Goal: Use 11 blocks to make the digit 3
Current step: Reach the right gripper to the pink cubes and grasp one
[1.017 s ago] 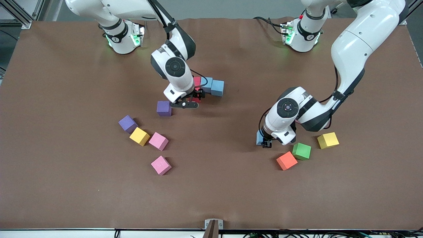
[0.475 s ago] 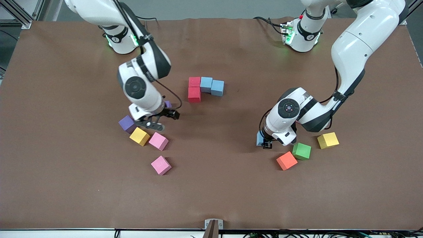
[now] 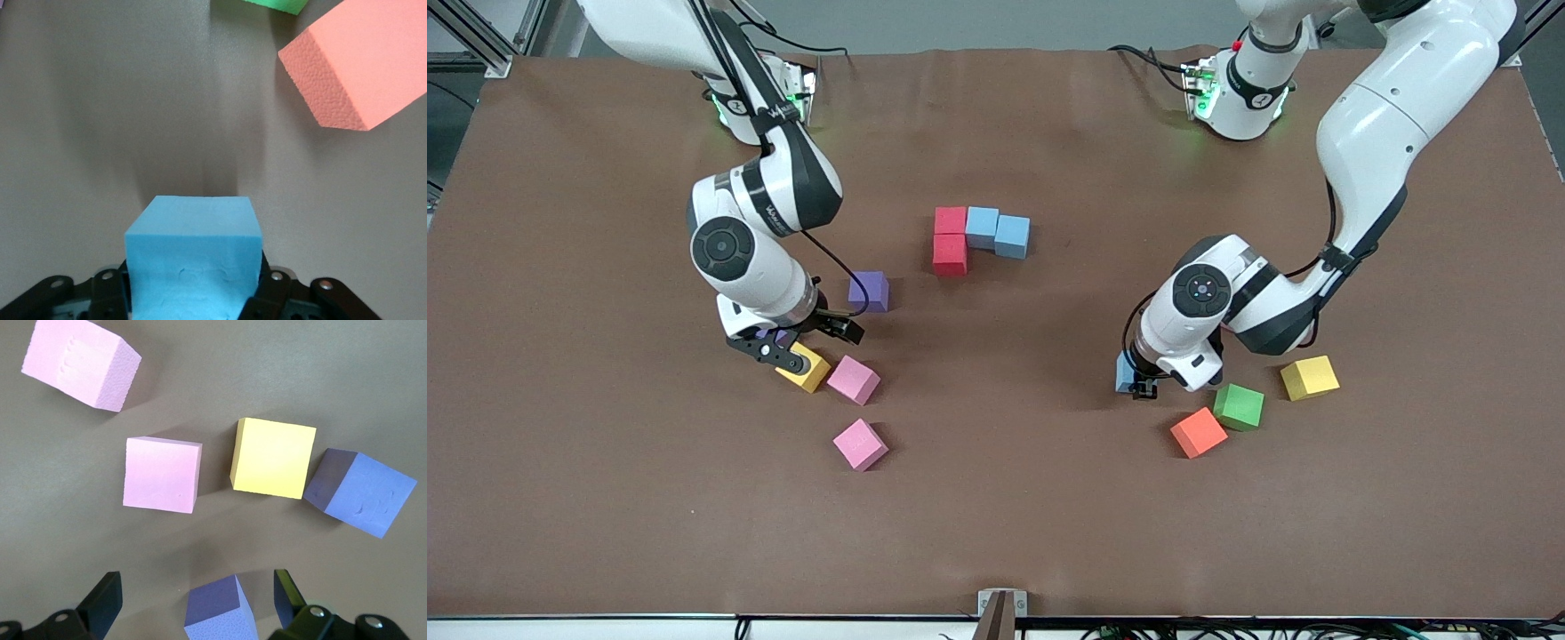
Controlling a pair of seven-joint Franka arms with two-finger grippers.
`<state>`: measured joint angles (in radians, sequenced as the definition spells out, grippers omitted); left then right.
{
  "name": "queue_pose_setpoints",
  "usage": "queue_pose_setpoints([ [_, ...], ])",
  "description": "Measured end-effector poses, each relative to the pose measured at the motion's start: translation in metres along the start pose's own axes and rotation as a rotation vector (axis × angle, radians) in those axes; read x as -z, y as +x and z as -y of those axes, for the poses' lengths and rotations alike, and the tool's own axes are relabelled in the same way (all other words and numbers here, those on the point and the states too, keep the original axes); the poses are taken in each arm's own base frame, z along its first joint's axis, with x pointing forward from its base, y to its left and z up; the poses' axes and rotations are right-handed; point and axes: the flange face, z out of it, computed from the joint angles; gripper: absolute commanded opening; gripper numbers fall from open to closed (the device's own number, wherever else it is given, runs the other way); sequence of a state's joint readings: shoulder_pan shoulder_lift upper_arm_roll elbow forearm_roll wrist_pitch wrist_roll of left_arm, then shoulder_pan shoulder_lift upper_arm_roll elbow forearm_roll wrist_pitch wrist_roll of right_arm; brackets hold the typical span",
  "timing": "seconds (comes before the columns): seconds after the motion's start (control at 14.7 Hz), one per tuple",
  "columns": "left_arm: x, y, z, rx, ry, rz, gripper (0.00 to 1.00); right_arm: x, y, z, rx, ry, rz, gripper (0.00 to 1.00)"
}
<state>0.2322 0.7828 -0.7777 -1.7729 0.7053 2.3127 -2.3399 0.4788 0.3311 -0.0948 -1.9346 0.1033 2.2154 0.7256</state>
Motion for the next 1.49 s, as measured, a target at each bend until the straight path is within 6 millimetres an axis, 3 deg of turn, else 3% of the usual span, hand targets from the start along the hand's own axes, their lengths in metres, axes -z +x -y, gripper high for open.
queue_pose_setpoints([
  [0.41, 0.000, 0.000, 0.000, 0.000, 0.000, 0.000, 0.55, -0.003, 0.030, -0.014, -0.052, 0.045, -0.060, 1.00],
  [0.81, 0.000, 0.000, 0.000, 0.000, 0.000, 0.000, 0.55, -0.036, 0.040, 0.028, -0.071, 0.025, -0.095, 1.00],
  [1.22, 0.000, 0.000, 0.000, 0.001, 0.000, 0.000, 0.55, -0.081, 0.046, 0.034, -0.063, 0.017, -0.122, 1.00],
  [1.36, 0.000, 0.000, 0.000, 0.001, 0.000, 0.000, 0.55, -0.086, 0.046, 0.034, -0.063, 0.017, -0.123, 0.99],
  [1.49, 0.000, 0.000, 0.000, 0.000, 0.000, 0.000, 0.55, -0.087, 0.046, 0.035, -0.062, 0.018, -0.124, 0.92],
])
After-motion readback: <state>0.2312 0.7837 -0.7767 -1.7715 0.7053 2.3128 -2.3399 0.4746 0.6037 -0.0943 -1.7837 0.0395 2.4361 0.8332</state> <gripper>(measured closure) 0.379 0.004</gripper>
